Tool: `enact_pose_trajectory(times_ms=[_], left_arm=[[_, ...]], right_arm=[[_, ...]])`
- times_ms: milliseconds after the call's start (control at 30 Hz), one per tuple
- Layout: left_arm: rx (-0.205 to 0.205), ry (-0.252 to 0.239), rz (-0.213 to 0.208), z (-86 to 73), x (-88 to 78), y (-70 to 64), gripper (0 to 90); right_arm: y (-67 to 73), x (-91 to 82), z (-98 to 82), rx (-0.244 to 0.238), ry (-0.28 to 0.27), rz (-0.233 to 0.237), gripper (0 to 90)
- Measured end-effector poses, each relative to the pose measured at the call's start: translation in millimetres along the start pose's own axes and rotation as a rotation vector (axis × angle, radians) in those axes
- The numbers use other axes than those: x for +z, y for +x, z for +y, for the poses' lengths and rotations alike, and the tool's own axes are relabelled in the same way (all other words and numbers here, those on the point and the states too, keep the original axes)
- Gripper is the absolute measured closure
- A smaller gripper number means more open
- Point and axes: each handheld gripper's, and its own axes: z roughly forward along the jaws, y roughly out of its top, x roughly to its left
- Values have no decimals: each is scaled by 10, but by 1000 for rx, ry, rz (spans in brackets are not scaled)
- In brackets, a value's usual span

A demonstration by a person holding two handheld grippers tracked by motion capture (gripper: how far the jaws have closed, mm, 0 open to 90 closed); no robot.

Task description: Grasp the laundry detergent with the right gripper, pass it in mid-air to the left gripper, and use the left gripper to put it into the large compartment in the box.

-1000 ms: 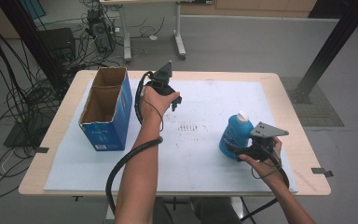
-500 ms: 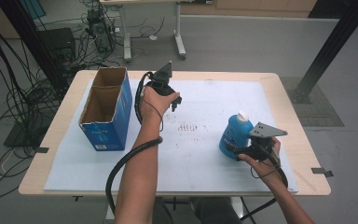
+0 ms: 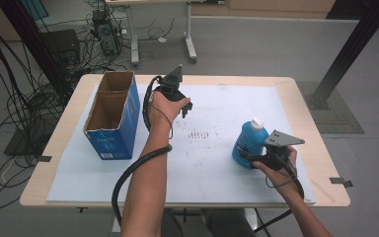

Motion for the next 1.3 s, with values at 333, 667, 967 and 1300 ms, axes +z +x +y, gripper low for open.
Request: enact_pose_trajectory(times_ms=[333, 667, 967, 1300], left_arm=[[3, -6, 0, -7, -8, -1, 80], [5, -1, 1, -17, 3, 6, 80], [3, -6, 1, -22, -16, 14, 80], [2, -8, 5, -33, -34, 26, 80]], right_arm=[[-6, 14, -24, -4, 6, 4, 301], [-8, 33, -44, -8, 6, 20, 400], [-11, 32, -49, 0, 4, 25, 411], [-8, 32, -45, 3, 7, 22, 416]])
